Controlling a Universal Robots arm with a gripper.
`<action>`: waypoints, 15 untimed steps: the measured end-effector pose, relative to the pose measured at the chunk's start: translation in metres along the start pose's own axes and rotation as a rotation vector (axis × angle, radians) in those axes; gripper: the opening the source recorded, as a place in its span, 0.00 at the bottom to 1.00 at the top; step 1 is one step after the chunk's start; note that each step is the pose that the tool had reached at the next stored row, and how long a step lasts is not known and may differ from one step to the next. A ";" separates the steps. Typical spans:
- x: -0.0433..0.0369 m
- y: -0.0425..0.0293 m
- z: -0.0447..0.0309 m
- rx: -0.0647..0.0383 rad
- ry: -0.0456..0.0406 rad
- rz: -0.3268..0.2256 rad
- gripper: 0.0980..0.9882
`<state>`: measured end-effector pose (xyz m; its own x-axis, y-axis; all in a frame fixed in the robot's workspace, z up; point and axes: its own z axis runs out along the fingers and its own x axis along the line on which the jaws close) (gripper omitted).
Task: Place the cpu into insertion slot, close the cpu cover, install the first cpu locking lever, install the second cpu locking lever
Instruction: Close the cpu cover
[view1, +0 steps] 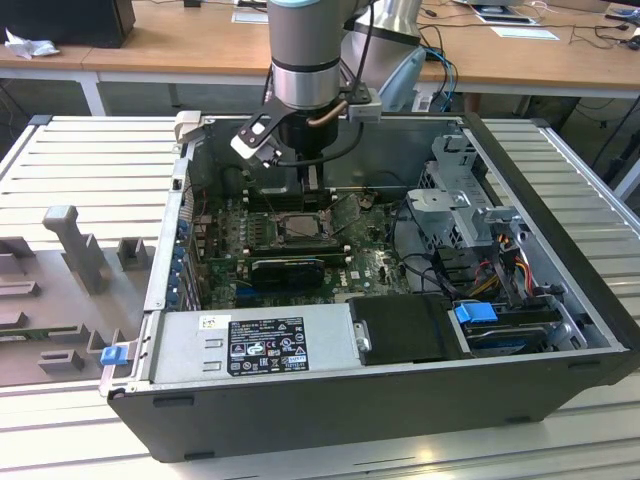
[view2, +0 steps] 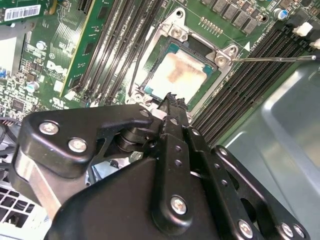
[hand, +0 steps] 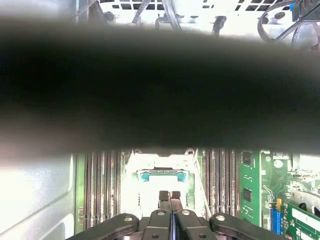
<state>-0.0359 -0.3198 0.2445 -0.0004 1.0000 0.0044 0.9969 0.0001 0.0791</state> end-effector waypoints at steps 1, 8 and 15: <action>0.0000 0.0001 -0.0012 0.000 -0.0001 0.000 0.01; 0.0000 0.0005 -0.0053 0.000 0.0001 0.000 0.01; -0.0002 0.0008 -0.0054 0.000 -0.0001 0.000 0.01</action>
<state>-0.0355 -0.3200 0.2499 -0.0004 1.0000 0.0044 0.9969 0.0001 0.0791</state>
